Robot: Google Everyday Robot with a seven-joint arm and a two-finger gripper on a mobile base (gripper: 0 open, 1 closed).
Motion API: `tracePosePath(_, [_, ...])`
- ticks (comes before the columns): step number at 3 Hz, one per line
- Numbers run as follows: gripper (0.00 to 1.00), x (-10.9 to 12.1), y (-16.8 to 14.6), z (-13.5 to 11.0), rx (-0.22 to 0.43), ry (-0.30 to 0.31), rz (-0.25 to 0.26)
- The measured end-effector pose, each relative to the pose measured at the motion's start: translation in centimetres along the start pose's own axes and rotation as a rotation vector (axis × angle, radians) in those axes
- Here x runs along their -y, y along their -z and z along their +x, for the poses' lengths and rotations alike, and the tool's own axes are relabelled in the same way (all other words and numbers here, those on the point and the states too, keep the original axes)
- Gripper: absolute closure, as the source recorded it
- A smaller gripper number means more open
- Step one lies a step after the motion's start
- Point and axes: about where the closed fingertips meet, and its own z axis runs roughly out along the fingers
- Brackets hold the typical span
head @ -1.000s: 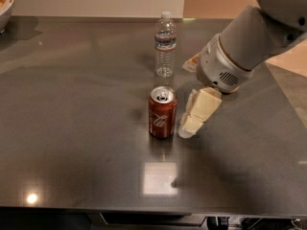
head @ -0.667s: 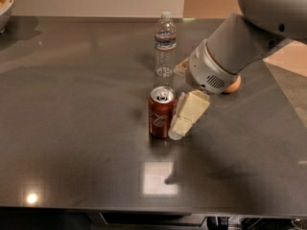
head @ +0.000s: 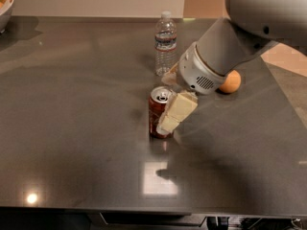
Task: Pick coke can
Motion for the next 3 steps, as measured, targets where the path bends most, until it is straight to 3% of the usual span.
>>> tracePosePath(2, [0.65, -0.1, 0.1, -0.7, 0.01, 0.006, -0.021])
tracePosePath(3, [0.88, 0.2, 2.2, -1.9, 0.016, 0.022, -0.035])
